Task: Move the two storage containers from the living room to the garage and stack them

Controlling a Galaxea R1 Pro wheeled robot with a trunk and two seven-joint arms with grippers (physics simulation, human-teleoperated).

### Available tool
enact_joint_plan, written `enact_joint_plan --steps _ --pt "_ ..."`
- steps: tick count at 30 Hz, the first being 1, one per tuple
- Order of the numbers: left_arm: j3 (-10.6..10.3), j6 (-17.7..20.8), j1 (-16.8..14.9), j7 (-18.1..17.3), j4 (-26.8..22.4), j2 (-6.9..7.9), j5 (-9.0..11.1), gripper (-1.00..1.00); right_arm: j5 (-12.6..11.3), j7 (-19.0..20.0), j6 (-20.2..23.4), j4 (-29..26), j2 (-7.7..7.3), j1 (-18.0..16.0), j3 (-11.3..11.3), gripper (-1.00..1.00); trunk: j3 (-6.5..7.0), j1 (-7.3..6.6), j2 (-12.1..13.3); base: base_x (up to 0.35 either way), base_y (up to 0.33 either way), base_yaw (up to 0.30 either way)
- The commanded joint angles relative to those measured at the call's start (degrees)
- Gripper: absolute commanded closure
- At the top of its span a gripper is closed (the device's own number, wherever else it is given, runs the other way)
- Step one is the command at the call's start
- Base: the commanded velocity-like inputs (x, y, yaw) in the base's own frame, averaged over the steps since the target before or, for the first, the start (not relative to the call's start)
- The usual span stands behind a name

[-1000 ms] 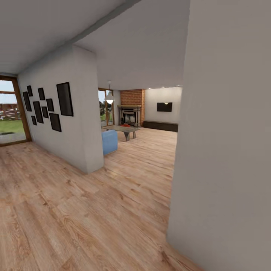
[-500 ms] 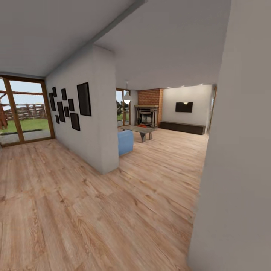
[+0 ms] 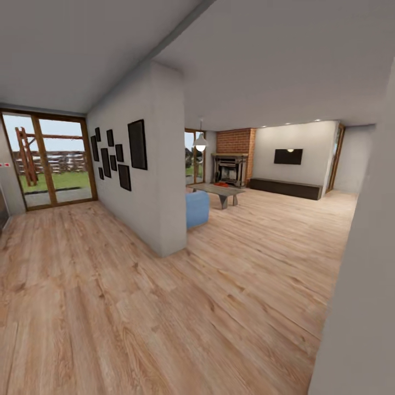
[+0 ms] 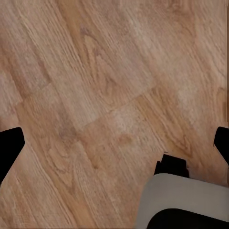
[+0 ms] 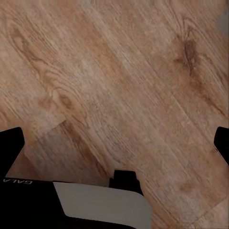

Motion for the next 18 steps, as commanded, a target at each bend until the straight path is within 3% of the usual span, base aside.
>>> enact_joint_plan --steps 1,18 --pt "-0.14 -0.52 -0.11 -0.06 0.25 -0.02 0.56 -1.0 0.43 -0.01 -0.37 0.25 0.0 -0.11 -0.01 -1.0 -0.07 0.04 -0.04 0.341 0.0 0.005" --pt "-0.07 -0.52 -0.11 -0.06 0.25 0.03 0.56 -1.0 0.19 -0.02 -0.43 0.25 0.26 -0.11 -0.02 -1.0 -0.07 0.04 -0.04 0.341 0.0 0.001"
